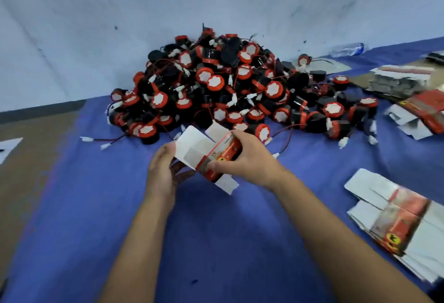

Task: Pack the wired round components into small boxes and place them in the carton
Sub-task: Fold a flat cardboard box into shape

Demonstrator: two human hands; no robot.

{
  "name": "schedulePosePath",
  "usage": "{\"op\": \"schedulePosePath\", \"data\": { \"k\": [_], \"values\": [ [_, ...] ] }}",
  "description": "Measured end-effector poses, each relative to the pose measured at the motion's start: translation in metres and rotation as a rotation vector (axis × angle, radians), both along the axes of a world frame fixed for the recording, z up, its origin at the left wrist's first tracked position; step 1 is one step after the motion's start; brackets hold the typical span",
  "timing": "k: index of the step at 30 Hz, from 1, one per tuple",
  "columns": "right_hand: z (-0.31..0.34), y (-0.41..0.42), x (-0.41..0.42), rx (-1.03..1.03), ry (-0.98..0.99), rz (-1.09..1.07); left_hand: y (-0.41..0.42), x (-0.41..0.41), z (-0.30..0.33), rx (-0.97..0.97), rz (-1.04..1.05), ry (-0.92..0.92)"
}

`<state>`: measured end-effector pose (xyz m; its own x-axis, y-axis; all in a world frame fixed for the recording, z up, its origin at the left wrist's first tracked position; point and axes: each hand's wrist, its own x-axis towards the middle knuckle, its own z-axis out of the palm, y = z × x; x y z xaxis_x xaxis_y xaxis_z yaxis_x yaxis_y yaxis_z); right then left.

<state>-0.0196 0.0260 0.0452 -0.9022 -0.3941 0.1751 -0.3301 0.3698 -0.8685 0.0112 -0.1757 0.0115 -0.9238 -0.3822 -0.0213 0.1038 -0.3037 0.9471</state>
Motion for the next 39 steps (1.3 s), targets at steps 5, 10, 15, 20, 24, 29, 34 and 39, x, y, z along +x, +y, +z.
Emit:
{"op": "schedulePosePath", "data": {
  "k": [5,10,15,20,24,29,34,39],
  "values": [
    [-0.036,-0.065,-0.011,-0.471,-0.413,-0.019,-0.067,0.017,-0.016,-0.007,-0.189,0.131],
    [-0.050,-0.066,-0.022,-0.561,-0.432,0.118,-0.060,0.013,-0.017,-0.641,-0.468,0.140],
    [-0.042,-0.067,-0.018,-0.502,-0.433,0.154,-0.040,0.006,-0.018,-0.733,-0.249,0.210],
    [-0.037,-0.067,-0.015,-0.498,-0.520,0.240,-0.035,0.005,-0.019,-0.731,-0.183,0.278],
    [-0.034,-0.068,-0.010,-0.455,-0.494,0.263,-0.036,0.004,-0.020,-0.704,-0.147,0.239],
    [-0.040,-0.072,-0.004,-0.388,-0.409,0.347,-0.029,0.000,-0.017,-0.607,-0.018,0.187],
    [-0.048,-0.073,-0.006,-0.534,-0.407,0.418,-0.024,-0.002,-0.009,0.013,-0.049,0.014],
    [-0.049,-0.075,-0.007,-0.529,-0.320,0.274,-0.012,0.000,-0.006,0.046,-0.089,-0.010]
  ]
}}
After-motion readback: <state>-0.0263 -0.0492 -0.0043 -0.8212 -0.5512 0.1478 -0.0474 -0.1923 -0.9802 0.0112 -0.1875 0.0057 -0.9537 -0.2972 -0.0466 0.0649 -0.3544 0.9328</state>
